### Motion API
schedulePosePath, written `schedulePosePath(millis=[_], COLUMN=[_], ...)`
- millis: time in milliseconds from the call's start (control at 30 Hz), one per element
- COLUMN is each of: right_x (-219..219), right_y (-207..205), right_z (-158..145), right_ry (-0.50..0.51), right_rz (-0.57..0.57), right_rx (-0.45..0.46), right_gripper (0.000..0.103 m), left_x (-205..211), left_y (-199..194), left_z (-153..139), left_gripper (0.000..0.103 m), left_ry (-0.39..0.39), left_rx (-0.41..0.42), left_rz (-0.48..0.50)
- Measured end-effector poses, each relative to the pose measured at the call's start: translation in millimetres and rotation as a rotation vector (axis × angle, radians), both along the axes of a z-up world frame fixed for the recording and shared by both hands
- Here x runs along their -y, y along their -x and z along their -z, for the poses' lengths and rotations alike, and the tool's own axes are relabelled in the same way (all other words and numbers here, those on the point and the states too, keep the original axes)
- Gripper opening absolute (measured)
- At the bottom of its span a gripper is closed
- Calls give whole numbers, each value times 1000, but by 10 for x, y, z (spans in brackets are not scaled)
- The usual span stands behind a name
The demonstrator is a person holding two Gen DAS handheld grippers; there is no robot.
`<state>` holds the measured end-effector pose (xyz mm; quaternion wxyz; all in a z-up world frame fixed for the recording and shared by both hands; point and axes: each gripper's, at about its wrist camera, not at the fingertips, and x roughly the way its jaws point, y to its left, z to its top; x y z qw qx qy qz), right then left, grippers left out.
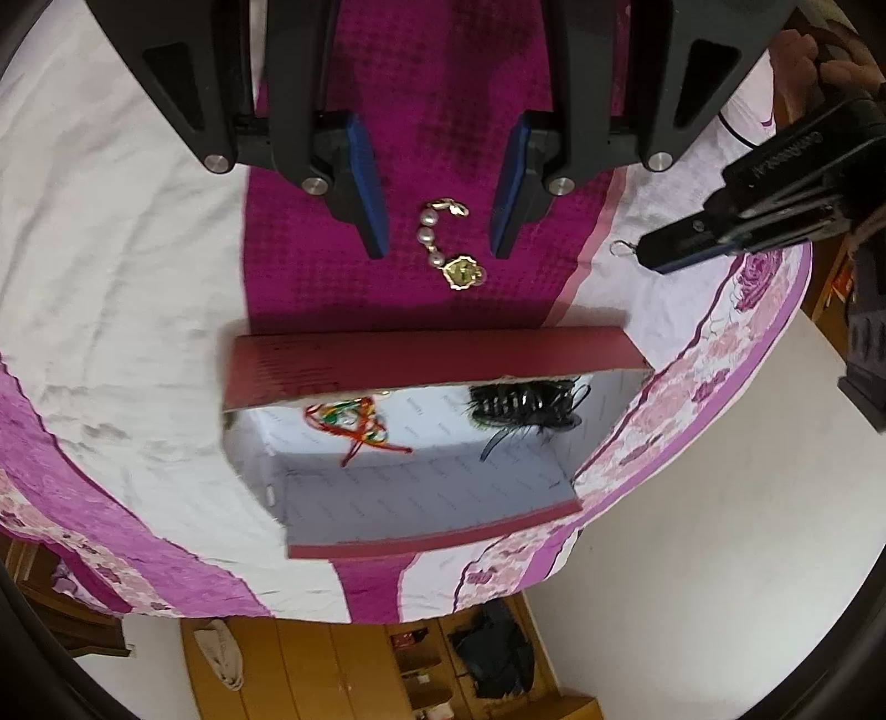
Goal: Organize jewelry
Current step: 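Grasp the green-bead earring with the left tool while the right grasps the gold pearl earring, then carry both earrings into the shoebox and open both tools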
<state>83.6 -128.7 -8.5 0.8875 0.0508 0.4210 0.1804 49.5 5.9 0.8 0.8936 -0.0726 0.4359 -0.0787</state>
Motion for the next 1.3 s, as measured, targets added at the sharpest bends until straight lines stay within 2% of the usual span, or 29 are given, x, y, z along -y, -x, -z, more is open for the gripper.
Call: schedulePosePath(millis=[200,300,367,433,800,1300], right_x=[-165,-247,-256,-244,-181,-25], right_y=[-105,-113,-106,-116,10,119], right_z=[173,277,286,277,17,-649], right_ry=[58,107,119,119,74,8], right_rz=[-29,-51,-54,-55,-74,-37], right_rx=[-41,-43,-31,-29,26,221], right_gripper=[40,30,17,11,9,9], left_x=[-42,-47,-54,-62,-77,-42], left_y=[2,-5,-14,-14,22,-146], left_z=[-8,-6,-1,1,-112,-503], left_gripper=[1,1,1,1,1,1], left_ry=[8,11,12,13,10,19], left_rx=[12,17,15,15,48,173], left_rz=[-1,1,-2,-6,-17,-33])
